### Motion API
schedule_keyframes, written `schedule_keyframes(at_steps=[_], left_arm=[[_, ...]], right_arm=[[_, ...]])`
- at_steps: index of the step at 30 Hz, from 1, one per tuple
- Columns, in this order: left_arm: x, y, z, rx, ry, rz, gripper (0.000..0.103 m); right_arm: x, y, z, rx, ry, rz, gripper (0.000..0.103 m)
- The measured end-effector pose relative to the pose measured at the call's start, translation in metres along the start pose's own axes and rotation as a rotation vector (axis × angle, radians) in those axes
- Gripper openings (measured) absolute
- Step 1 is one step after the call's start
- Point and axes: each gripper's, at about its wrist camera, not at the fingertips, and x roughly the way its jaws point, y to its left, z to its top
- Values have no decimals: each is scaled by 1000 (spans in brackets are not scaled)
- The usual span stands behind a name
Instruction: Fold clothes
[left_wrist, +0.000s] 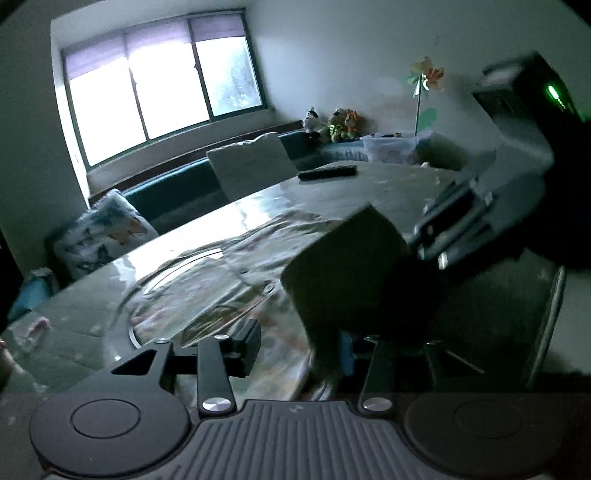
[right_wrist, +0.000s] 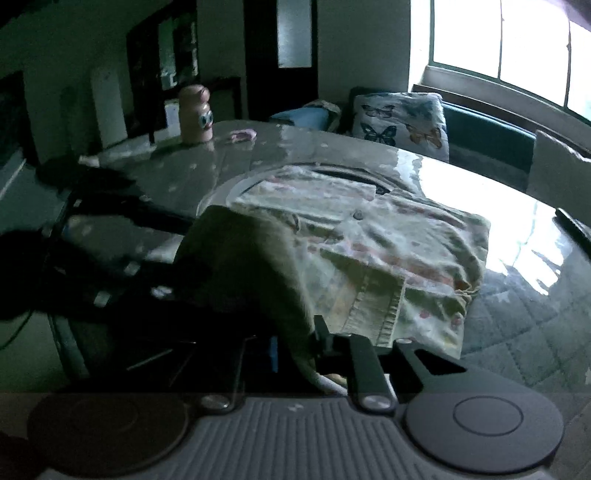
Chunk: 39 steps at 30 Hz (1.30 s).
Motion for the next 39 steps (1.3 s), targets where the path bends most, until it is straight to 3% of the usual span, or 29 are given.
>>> schedule_keyframes(at_steps=[5,11,13,15,18,23,31,39], left_arm=[[-6,-4,-16,57,26,54,56],[3,-2,-31,117,48,138,56],[6,0,-33,132,52,163,31],[6,4,-34,112,60,167,15],[-3,6,-31,94,44,153,9],[-40,6,-24,62,14,105,8],[-103,-3,-8,36,13,-35,8],[-75,25,20,-20,-15,3,8]], right_arm=[[-6,-3,11,37,-33,1,14],[-13,-4,18,47,-69,-12,13],[-15,-1,18,44,-76,-20,12],[-16,1,17,45,-83,-22,11],[-21,6,16,45,-94,-14,10],[-48,17,13,29,-107,17,10],[-113,43,3,5,-72,87,9],[-106,29,35,-9,-92,56,9]])
